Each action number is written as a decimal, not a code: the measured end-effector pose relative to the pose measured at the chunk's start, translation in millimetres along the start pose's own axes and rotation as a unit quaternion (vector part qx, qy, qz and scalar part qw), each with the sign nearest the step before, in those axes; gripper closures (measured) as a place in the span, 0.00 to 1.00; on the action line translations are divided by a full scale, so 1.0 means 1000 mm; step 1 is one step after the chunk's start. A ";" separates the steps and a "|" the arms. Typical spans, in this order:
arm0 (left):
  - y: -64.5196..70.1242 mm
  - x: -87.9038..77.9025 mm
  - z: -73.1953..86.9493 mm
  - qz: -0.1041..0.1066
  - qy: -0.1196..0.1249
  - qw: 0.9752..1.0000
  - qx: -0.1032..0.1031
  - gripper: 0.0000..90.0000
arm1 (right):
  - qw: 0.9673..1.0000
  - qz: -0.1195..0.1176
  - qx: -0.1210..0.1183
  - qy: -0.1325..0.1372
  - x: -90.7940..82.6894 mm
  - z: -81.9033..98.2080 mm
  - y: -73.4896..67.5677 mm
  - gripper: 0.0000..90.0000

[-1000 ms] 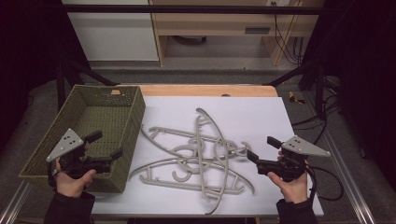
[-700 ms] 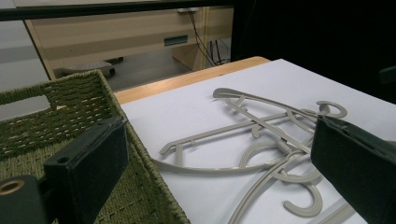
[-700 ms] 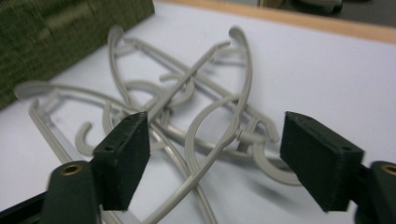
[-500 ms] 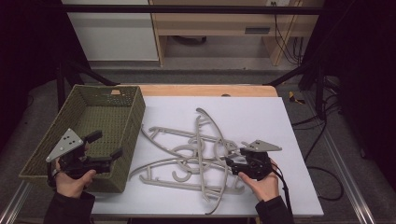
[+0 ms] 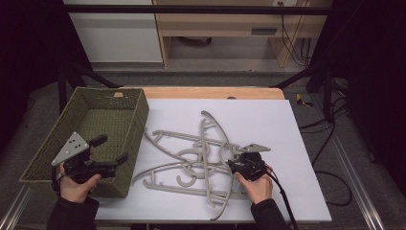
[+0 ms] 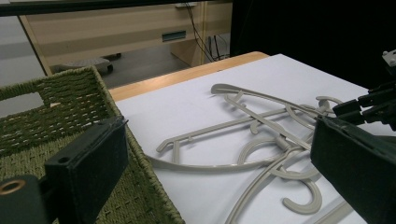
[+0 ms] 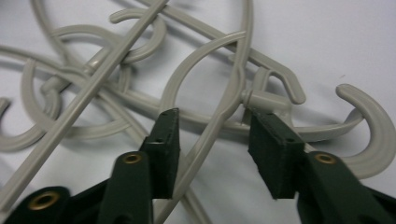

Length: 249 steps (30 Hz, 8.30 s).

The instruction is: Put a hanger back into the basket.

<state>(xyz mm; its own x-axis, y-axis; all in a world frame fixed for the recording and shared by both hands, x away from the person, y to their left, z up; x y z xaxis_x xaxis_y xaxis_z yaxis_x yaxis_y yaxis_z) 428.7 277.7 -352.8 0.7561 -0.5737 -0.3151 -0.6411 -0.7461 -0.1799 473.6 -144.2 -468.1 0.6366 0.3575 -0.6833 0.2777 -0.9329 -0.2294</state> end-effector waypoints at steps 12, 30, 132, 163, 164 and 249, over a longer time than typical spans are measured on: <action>0.002 0.003 0.001 0.004 -0.004 1.000 0.003 0.05 | 0.999 0.003 0.024 -0.030 0.017 0.000 0.001 0.72; 0.003 0.004 0.001 0.006 -0.007 1.000 0.004 0.05 | 0.998 0.012 0.035 -0.051 0.015 -0.003 0.012 0.82; 0.124 0.080 -0.008 0.257 -0.215 0.905 0.260 0.89 | 0.895 -0.260 -0.348 -0.099 -0.070 -0.021 -0.077 0.91; 0.094 0.072 -0.016 0.145 -0.175 0.967 0.118 0.92 | 0.961 -0.206 -0.137 0.121 -0.108 -0.028 -0.013 0.23; 0.092 0.071 -0.017 0.137 -0.173 0.969 0.115 0.92 | 0.963 -0.199 -0.131 0.125 -0.110 -0.025 -0.009 0.21; -0.177 -0.039 0.021 -0.062 -0.179 0.981 0.045 0.92 | 0.984 -0.106 -0.043 0.140 -0.105 0.003 0.042 0.05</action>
<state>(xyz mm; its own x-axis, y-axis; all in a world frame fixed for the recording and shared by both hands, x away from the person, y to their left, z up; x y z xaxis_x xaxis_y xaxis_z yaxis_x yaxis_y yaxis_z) 510.2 439.4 -328.6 0.7441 -0.3133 -0.5901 -0.5688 -0.7604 -0.3135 416.2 -221.4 -408.1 0.7276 0.5528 -0.4062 0.4773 -0.8333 -0.2790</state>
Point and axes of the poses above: each handheld gripper's, and its own axes: x roughly forward along the jaws, z roughly out of its underside, y roughly to its right, the point moved 3 cm from there along x, roughly forward along the jaws, and after that the axes turned 12 degrees about x, right-handed, at the moved point
